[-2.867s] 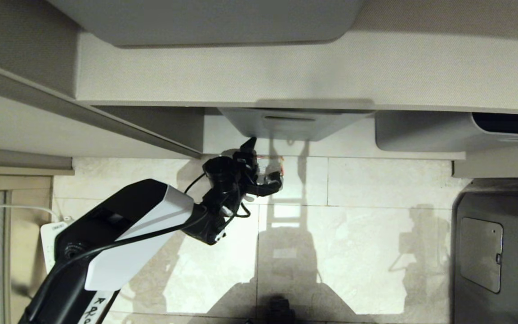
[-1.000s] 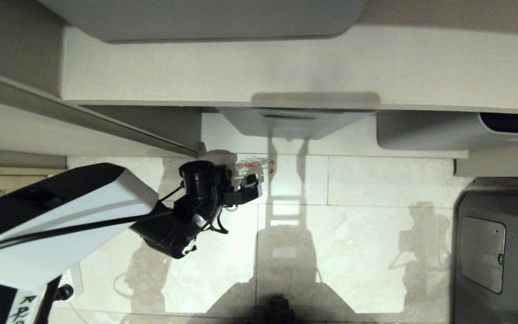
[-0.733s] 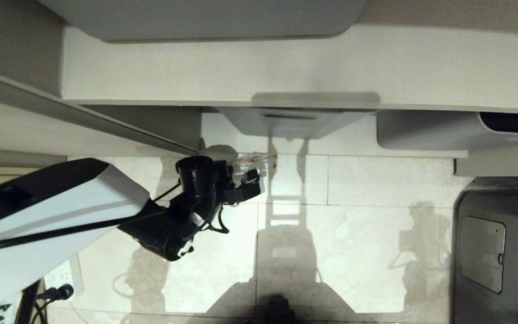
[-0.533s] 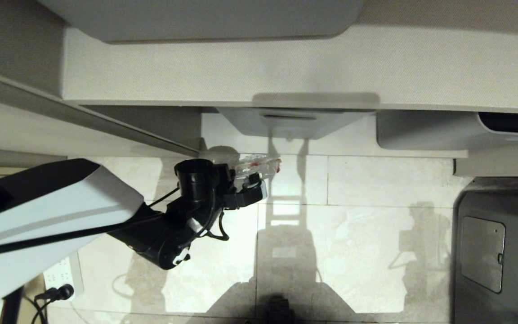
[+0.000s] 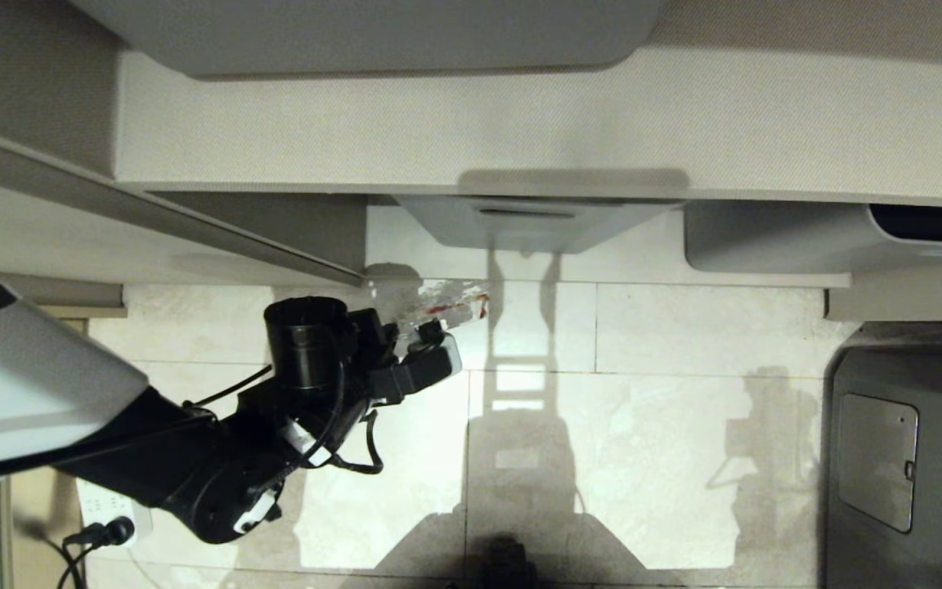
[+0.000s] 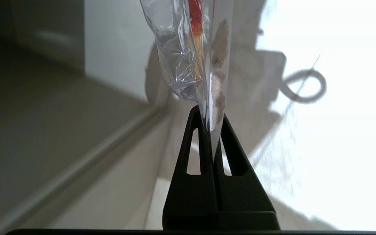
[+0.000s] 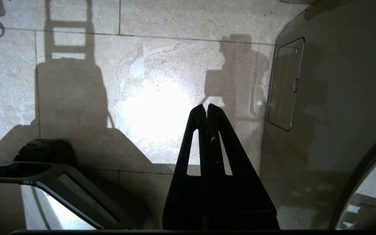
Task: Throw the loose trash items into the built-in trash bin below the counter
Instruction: Pick up the garbage
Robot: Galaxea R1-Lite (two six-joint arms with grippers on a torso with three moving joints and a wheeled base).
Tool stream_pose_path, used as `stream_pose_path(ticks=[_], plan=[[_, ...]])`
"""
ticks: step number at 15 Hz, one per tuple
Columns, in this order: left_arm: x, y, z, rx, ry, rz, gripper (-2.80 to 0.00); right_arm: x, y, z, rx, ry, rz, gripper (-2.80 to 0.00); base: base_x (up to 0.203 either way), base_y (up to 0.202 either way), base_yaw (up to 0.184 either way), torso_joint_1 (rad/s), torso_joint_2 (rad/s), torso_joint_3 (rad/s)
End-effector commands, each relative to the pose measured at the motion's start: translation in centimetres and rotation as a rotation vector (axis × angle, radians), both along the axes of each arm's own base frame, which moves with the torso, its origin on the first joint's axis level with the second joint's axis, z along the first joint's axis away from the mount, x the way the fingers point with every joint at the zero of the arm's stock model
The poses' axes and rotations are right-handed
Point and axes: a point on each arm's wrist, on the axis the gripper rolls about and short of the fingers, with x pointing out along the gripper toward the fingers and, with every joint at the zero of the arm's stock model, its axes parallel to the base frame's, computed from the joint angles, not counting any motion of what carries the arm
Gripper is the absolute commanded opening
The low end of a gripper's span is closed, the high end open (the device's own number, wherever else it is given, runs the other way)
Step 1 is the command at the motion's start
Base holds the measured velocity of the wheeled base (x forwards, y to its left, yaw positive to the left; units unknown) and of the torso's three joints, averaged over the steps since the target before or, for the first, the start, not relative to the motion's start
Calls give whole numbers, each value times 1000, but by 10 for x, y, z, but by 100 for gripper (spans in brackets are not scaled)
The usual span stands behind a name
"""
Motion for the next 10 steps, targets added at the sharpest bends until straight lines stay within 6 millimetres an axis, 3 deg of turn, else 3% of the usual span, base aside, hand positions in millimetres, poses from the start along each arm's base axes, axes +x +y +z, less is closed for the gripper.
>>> stream_pose_path(ticks=[1, 6, 10], plan=[[-23, 16, 29, -35, -39, 23, -280, 0, 0, 0, 0, 0, 1, -280, 0, 0, 0, 0, 0, 0], [-58, 39, 60, -45, -34, 37, -280, 0, 0, 0, 0, -2, 1, -280, 0, 0, 0, 0, 0, 0], [-95, 48, 59, -40, -22, -17, -280, 0, 0, 0, 0, -1, 1, -280, 0, 0, 0, 0, 0, 0]])
